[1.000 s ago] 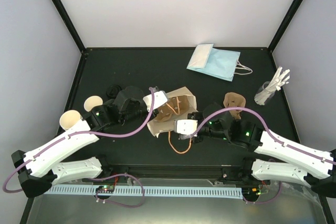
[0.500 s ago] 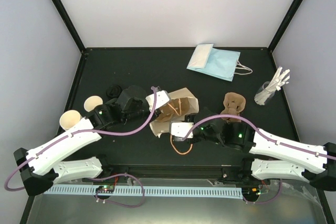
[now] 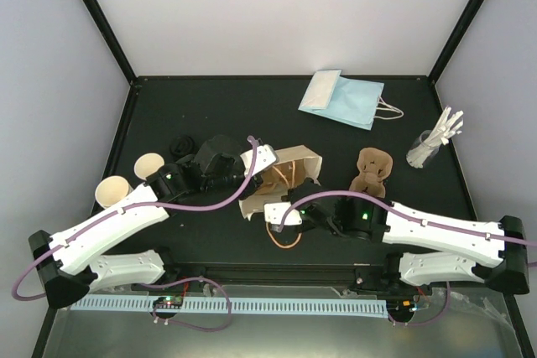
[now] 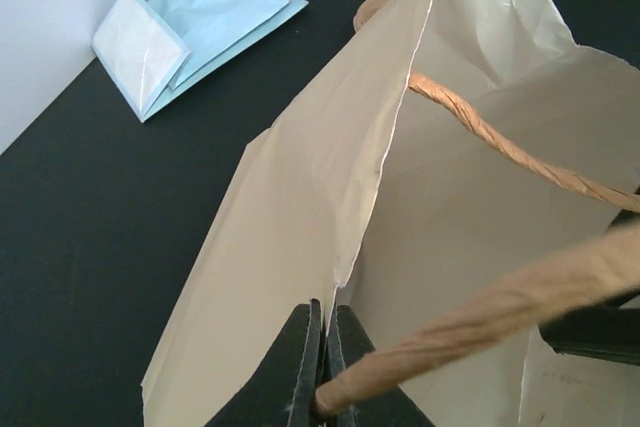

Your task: Pack the takeout coffee

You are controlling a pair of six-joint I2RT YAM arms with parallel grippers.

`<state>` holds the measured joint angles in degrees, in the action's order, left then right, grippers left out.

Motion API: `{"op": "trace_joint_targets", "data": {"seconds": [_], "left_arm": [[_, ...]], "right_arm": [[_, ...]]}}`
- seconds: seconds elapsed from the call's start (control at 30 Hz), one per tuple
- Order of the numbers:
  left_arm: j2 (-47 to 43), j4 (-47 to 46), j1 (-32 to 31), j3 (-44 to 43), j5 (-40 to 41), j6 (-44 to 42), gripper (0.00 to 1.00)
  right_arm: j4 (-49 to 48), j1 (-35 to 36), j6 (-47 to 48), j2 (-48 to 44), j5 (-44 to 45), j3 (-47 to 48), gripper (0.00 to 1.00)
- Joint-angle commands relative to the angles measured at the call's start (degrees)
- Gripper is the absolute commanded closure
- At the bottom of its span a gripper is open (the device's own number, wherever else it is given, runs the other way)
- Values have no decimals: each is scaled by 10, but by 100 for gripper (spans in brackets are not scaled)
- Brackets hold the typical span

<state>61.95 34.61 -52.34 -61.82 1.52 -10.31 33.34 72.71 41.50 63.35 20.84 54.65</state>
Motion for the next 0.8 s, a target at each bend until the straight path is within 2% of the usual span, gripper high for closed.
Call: {"op": "trace_joint_targets", "data": {"seconds": [0.0,0.33,0.77], "left_arm": [[5,-3,3,-25,-22,18,99],[10,4,3,-51,-21,8,98],[14,-15,2,-21,-141,35,98]], "right_arm": [[48,24,5,2,10,-3,99],[85,75,-25,14,-17,-20,99],[83,74,-65,40,53,35,99]]}}
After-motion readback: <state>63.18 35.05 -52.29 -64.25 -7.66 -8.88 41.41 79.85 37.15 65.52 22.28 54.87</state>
